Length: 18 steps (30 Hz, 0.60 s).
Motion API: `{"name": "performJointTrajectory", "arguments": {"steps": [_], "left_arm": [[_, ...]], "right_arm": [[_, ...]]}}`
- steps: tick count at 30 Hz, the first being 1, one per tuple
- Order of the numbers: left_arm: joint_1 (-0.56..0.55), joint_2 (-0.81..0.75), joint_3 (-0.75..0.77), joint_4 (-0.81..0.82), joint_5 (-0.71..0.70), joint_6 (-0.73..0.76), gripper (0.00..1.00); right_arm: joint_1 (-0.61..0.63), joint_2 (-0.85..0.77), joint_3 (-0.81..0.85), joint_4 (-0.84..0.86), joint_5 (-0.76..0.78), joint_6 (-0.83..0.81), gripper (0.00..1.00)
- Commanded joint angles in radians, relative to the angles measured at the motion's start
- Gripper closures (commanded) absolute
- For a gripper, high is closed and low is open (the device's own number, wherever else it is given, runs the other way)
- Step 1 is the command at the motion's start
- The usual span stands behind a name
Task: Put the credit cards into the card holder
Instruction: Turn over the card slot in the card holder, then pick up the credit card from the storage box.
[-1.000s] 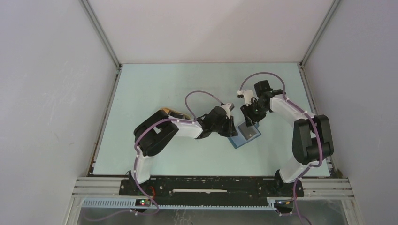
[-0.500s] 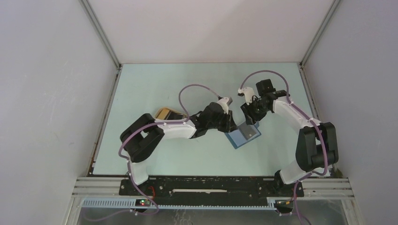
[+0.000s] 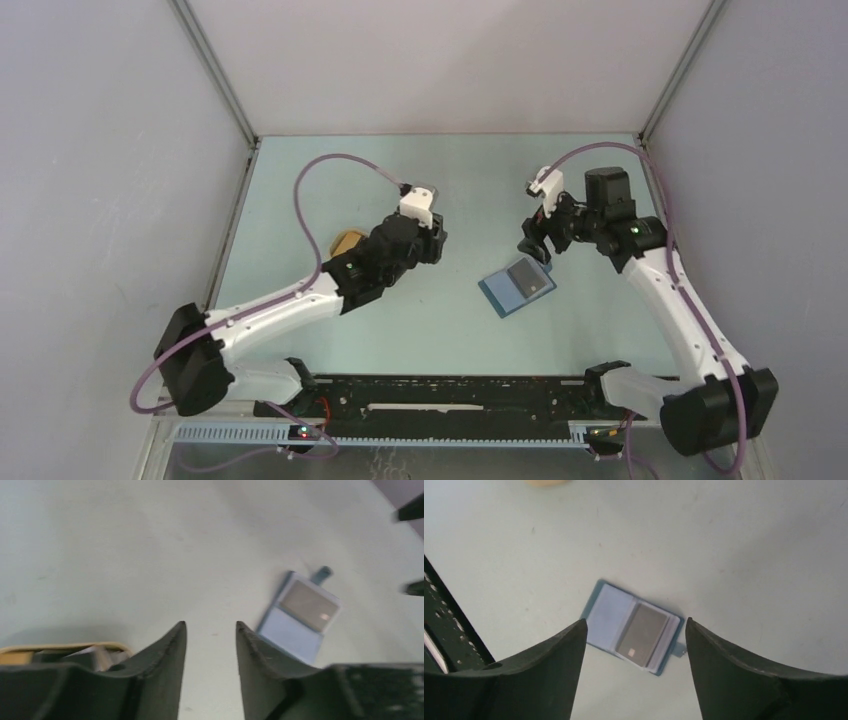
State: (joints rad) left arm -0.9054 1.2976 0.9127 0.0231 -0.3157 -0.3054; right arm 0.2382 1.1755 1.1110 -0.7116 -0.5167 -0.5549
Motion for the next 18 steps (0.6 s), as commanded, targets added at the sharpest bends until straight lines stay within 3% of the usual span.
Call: {"name": "performJointTrajectory", "arguments": {"steps": [1,3,6,9,14,18], "left_arm": [[0.024,-0.108,-0.038,-0.115,-0.275,0.148,0.46],[0.06,-0.149,-0.082,-0.101,-0.29,0.162,0.34],[0.169,-0.191,-0.124,-0.102,-0.167,0.148,0.24],[0.296,-0.187,-0.114,-0.168,0.023,0.135,0.25],[0.353,-0.081,-0.049,-0.28,0.052,0.134,0.22],[0.358,0.035,0.023,-0.338,0.076,0.137,0.14]], "right_arm": [[0.003,-0.071,0.007,0.078,-0.155,0.017,0.03],[0.004,-0.051,0.015,0.053,-0.276,0.024,0.0],[0.021,0.007,0.031,0.014,-0.423,0.032,0.0],[0.057,0.035,0.018,-0.031,-0.41,-0.029,0.0],[0.047,0.057,-0.023,-0.013,-0.421,-0.028,0.02],[0.045,0.085,-0.023,-0.024,-0.426,-0.032,0.03]]}}
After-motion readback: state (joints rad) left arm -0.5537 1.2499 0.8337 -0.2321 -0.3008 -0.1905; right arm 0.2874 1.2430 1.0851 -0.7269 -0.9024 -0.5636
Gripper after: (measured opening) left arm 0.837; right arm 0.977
